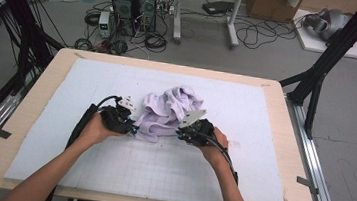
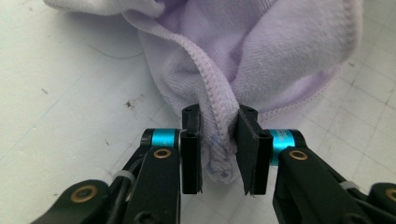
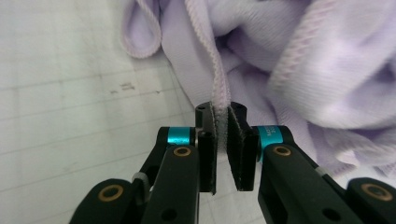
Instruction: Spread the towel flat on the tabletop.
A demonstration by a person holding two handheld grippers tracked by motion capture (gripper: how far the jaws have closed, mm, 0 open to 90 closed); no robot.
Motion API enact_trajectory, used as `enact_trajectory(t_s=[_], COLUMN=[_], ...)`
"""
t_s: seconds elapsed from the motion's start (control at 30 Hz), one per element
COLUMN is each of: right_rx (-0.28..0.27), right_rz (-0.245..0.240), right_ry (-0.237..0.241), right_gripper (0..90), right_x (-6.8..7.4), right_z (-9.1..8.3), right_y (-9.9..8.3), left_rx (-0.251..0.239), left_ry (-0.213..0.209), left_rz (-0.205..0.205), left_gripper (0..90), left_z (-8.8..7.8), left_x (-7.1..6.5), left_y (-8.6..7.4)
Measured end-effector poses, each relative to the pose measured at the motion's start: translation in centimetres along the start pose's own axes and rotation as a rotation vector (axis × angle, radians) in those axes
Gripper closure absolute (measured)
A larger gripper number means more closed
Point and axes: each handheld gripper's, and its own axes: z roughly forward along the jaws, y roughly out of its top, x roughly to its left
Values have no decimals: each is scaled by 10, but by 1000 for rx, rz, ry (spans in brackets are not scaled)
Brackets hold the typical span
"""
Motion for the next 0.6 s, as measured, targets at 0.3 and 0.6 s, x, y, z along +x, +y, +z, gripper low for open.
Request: enact_trajectory(t_s=[0.3, 0.6], right_rx=[-93, -125], right_rz=[46, -55], right_ry=[89, 234], right_gripper=[838, 837], right_x=[-3, 19], right_z=[-38, -79], right_y=[-6, 4], left_rx=[-95, -117], left_ry=[-60, -140], left_rz=[-11, 120], left_gripper=[746, 744], left_z=[-30, -65], left_x=[-1, -26], left_y=[-2, -5])
